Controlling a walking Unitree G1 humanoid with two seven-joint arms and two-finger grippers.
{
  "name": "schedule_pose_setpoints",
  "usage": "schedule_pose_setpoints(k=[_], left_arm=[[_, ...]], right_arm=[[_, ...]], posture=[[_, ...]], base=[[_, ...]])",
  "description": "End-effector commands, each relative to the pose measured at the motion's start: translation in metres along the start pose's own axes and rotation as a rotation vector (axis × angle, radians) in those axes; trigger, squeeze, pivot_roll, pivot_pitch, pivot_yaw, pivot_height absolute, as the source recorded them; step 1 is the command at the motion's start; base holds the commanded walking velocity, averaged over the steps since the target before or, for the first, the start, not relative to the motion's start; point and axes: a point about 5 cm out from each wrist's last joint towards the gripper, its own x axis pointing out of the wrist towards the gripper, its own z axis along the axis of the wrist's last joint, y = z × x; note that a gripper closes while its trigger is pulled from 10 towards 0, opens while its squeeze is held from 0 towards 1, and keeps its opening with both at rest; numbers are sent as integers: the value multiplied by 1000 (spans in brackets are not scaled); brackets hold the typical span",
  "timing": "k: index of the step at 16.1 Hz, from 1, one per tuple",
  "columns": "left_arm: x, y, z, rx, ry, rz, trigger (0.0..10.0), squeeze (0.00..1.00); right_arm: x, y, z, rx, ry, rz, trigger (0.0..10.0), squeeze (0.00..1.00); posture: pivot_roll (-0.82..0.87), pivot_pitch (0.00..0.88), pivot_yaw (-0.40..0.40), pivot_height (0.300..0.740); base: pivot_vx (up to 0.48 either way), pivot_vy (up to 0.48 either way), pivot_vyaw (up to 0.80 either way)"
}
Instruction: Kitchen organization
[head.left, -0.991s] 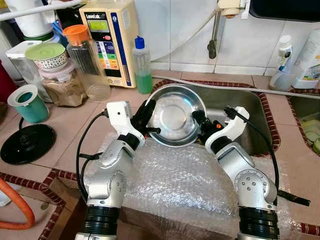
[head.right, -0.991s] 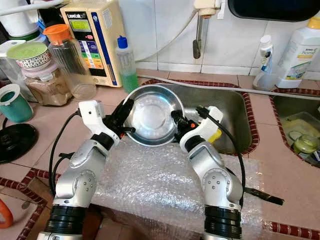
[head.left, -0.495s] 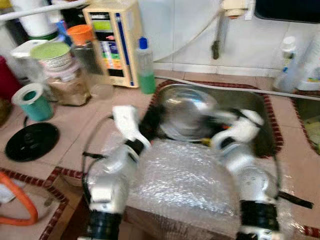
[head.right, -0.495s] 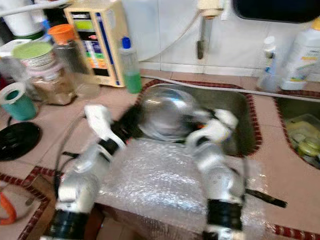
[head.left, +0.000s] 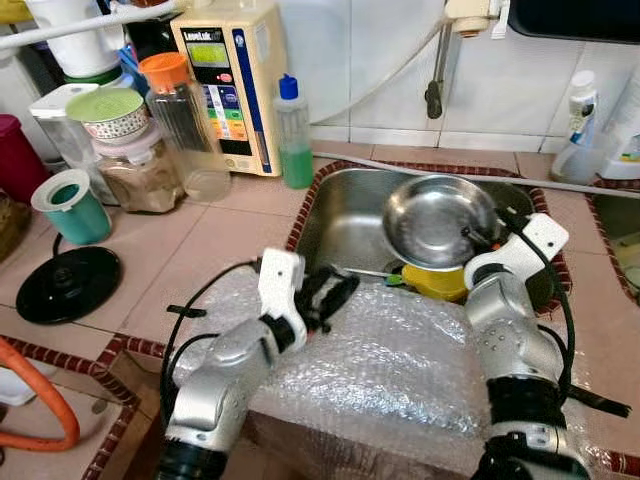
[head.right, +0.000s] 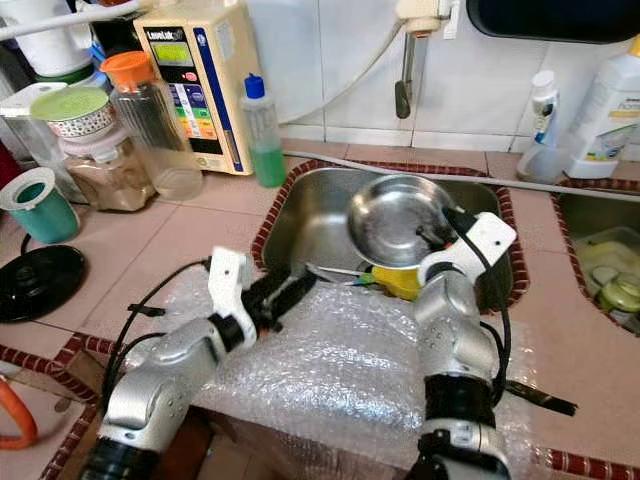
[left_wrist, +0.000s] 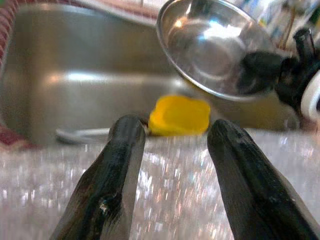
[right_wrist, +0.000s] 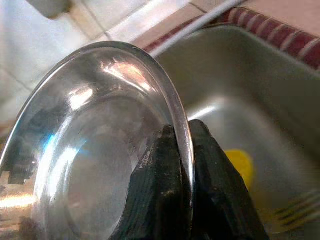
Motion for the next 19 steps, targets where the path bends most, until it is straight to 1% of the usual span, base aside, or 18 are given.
schedule_pose_setpoints(k=[1, 2, 3, 4, 5, 6, 7, 8, 10, 11, 14, 16, 17, 18, 19], left_arm=[[-1, -1, 6, 43, 1, -7, 10000, 1000], [-2, 1, 5, 60, 17, 9, 10000, 1000], [-2, 0, 4, 66, 24, 2, 10000, 1000], [-1, 0, 4, 67, 27, 0, 10000, 1000], [-1, -1, 4, 70, 31, -4, 10000, 1000], [-1, -1, 4, 74, 37, -4, 10000, 1000], [-1, 0, 4, 79, 43, -4, 10000, 1000], [0, 0, 4, 91, 53, -1, 10000, 1000], [1, 1, 6, 109, 44, 3, 10000, 1000], [2, 2, 9, 116, 30, 25, 10000, 1000], [5, 5, 17, 144, -16, 73, 10000, 1000], [5, 6, 18, 144, -21, 81, 10000, 1000], [5, 6, 18, 145, -21, 81, 10000, 1000], [6, 6, 18, 147, -21, 81, 10000, 1000], [7, 6, 18, 147, -23, 79, 10000, 1000]], right_arm=[[5, 6, 4, -21, -33, 4, 0, 0], [10, 1, 5, -50, -49, -32, 0, 0], [14, -5, 3, -76, -34, -77, 1137, 0], [17, -10, 2, -98, -24, -98, 4157, 0], [18, -14, 2, -109, -24, -112, 6667, 0], [20, -20, 1, -129, -21, -135, 8196, 0], [21, -25, -1, -161, -7, -151, 10000, 0], [23, -31, -4, -183, 9, -175, 10000, 0], [23, -35, -11, -111, 50, -182, 10000, 0], [23, -35, -15, -116, 69, -176, 10000, 1000], [21, -35, -25, -96, 98, -170, 10000, 1000], [19, -36, -33, -96, 128, -165, 10000, 1000], [18, -37, -36, -87, 132, -165, 10000, 1000], [18, -38, -37, -107, 137, -163, 10000, 1000], [17, -39, -37, -94, 132, -158, 10000, 1000]], posture=[[15, 0, 130, 740], [17, 0, 132, 740], [21, 0, 134, 740], [21, 0, 133, 740], [22, 0, 133, 740], [23, 0, 133, 740], [24, 0, 130, 740], [26, 0, 128, 740], [34, 0, 121, 740], [42, 0, 117, 740], [48, 0, 112, 740], [44, 0, 112, 740], [42, 0, 112, 740], [39, 0, 113, 740], [34, 0, 115, 740]], base=[[0, 0, 0], [0, 0, 0], [0, 0, 0], [0, 0, 0], [0, 0, 0], [0, 0, 0], [0, 0, 0], [0, 0, 0], [0, 0, 0], [0, 0, 0], [0, 0, 0], [0, 0, 0], [0, 0, 0], [0, 0, 0], [0, 0, 0]])
